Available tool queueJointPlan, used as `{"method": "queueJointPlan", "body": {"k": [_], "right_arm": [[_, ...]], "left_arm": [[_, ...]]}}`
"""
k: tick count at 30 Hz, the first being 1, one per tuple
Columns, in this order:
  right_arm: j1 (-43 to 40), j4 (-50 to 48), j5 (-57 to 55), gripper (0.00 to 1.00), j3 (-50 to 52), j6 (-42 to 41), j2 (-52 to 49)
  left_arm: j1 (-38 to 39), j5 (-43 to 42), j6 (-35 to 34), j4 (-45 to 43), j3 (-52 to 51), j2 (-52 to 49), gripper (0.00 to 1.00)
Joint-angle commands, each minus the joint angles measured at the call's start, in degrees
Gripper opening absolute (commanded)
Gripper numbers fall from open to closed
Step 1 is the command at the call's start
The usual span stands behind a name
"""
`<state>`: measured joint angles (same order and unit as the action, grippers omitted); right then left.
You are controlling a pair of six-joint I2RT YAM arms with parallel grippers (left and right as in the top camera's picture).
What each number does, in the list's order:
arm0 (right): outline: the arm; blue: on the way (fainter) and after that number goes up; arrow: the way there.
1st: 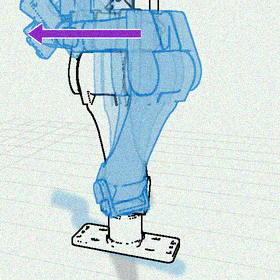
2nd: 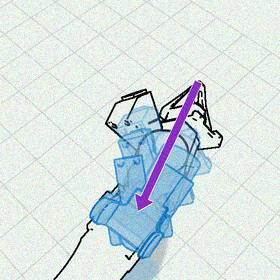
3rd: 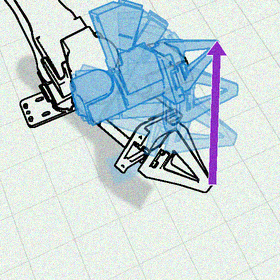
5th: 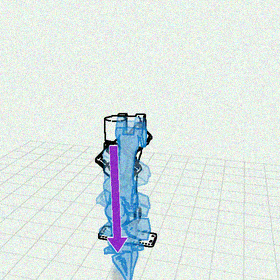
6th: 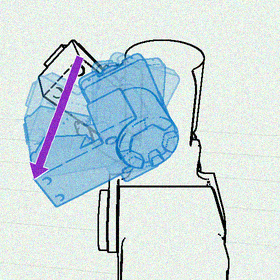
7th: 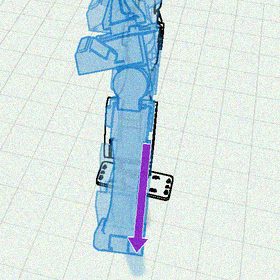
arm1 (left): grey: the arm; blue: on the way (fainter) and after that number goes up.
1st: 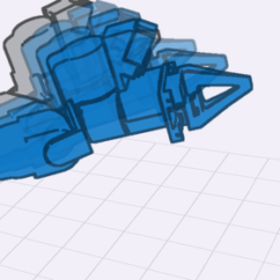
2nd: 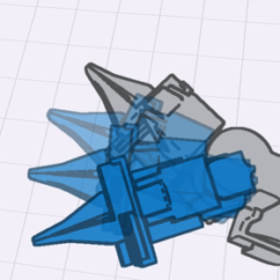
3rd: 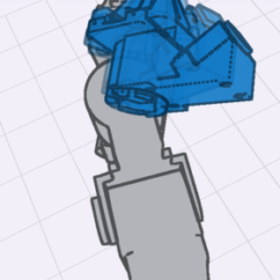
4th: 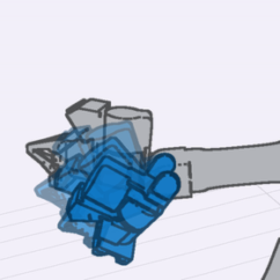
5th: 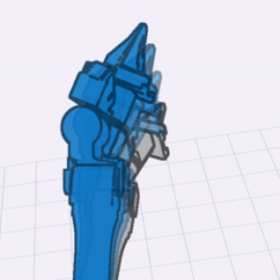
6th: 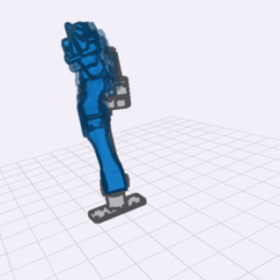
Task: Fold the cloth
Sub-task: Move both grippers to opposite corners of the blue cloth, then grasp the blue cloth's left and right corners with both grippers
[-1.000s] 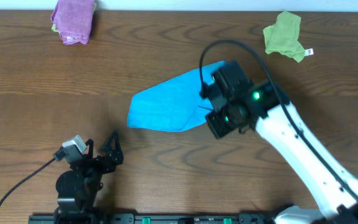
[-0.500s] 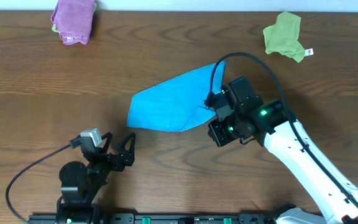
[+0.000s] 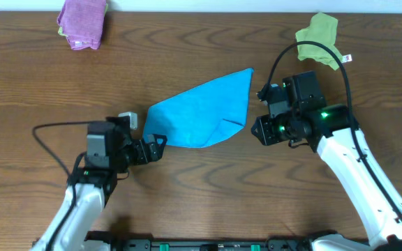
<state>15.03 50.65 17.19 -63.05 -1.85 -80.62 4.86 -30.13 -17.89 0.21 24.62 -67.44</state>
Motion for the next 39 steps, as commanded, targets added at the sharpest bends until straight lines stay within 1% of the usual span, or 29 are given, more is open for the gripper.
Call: {"method": "queueJointPlan", "body": {"k": [1, 3, 6, 11, 25, 27, 29, 31, 32, 34, 36, 37, 39], "right_arm": [[-0.8, -0.2, 1.5, 0.31, 0.0, 2.1, 0.3], [-0.8, -0.2, 1.6, 0.32, 0.0, 2.4, 0.3], [-0.8, -0.2, 1.8, 0.33, 0.0, 2.8, 0.3], [-0.8, -0.3, 1.8, 0.33, 0.0, 2.8, 0.3], [-0.8, -0.3, 1.9, 0.32, 0.0, 3.2, 0.3], [-0.8, -0.3, 1.9, 0.32, 0.0, 3.2, 0.3], [-0.8, -0.3, 1.9, 0.32, 0.0, 3.2, 0.2], [-0.8, -0.4, 1.9, 0.32, 0.0, 3.2, 0.3], [-0.8, -0.4, 1.9, 0.32, 0.0, 3.2, 0.3], [-0.8, -0.4, 1.9, 0.32, 0.0, 3.2, 0.3], [-0.8, -0.5, 1.9, 0.31, 0.0, 3.2, 0.3], [-0.8, -0.5, 1.9, 0.32, 0.0, 3.2, 0.3], [-0.8, -0.5, 1.9, 0.32, 0.0, 3.2, 0.3]], "left_arm": [[0.6, -0.9, 1.7, 2.0, 3.2, -5.6, 0.96], [0.6, -0.7, 2.5, 4.0, 3.9, -7.6, 0.96], [0.6, 2.8, 3.4, 5.9, 4.0, -7.5, 0.96], [0.6, 6.7, 4.3, 5.2, 4.0, -7.6, 0.96], [0.7, 5.9, 5.0, -2.5, 4.0, -15.9, 0.96], [0.7, 4.6, 5.0, -3.6, 4.0, -17.1, 0.99], [0.8, 4.6, 4.6, -3.9, 4.0, -18.7, 0.92], [0.8, 4.5, 4.5, -3.9, 4.0, -20.4, 0.83], [0.8, 4.2, 4.5, -4.0, 4.0, -21.3, 0.73], [0.8, 2.8, 4.5, -4.5, 4.0, -22.7, 0.57], [0.8, 2.3, 4.1, -5.0, 4.0, -23.4, 0.37], [0.8, 2.3, 3.9, -5.1, 4.0, -23.4, 0.22], [0.8, 2.4, 3.5, -5.2, 4.1, -23.4, 0.07]]}}
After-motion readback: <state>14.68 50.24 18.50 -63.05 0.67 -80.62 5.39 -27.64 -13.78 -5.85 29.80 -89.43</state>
